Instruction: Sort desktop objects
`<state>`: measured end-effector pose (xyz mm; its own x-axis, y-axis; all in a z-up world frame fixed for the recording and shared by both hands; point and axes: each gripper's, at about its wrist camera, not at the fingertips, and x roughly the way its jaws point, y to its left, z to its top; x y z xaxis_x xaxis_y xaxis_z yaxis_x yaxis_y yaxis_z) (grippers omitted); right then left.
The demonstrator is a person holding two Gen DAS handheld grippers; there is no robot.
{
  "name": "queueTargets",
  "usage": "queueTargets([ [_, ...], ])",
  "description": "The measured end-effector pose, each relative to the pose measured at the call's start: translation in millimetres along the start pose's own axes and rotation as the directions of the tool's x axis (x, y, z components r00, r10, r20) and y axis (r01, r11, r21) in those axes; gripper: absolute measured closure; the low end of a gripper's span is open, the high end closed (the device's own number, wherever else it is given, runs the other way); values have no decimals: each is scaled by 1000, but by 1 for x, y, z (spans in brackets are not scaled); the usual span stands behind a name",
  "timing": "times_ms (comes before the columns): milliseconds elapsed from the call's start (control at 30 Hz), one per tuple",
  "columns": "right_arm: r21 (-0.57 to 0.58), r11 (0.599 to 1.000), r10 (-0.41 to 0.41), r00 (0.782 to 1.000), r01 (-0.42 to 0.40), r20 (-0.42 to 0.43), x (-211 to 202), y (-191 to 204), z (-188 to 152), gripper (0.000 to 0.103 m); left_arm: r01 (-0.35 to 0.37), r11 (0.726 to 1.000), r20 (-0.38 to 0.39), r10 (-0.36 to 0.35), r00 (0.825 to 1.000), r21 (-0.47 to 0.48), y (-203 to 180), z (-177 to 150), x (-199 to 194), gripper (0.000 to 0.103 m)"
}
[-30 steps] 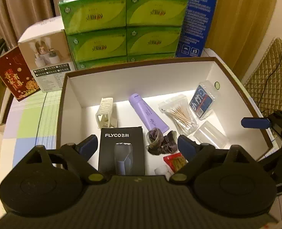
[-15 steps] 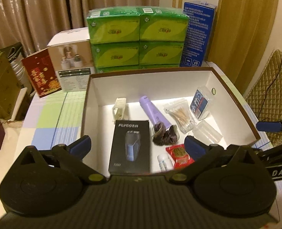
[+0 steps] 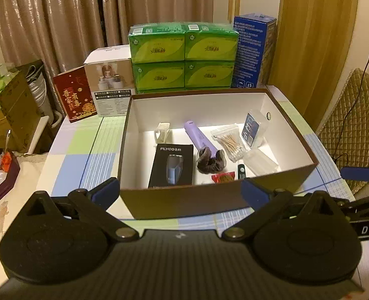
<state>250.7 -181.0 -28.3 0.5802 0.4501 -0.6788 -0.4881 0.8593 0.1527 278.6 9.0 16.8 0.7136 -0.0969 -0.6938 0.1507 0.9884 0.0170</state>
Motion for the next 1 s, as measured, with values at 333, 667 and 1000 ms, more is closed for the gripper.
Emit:
queueTargets([
  [333, 27, 1000, 9, 1000, -9, -1, -43, 5, -33, 2, -23, 1000, -13, 22, 1000, -10, -15, -32, -40, 1],
  [667, 0, 1000, 27, 1000, -27, 6, -77, 9, -56, 2, -59, 998, -14, 59, 998, -20, -25, -63, -80, 1],
  [1000, -50, 998, 41, 999, -41, 9, -105, 16, -86, 2, -88, 995, -33, 87, 996, -38, -35, -100, -108, 1],
])
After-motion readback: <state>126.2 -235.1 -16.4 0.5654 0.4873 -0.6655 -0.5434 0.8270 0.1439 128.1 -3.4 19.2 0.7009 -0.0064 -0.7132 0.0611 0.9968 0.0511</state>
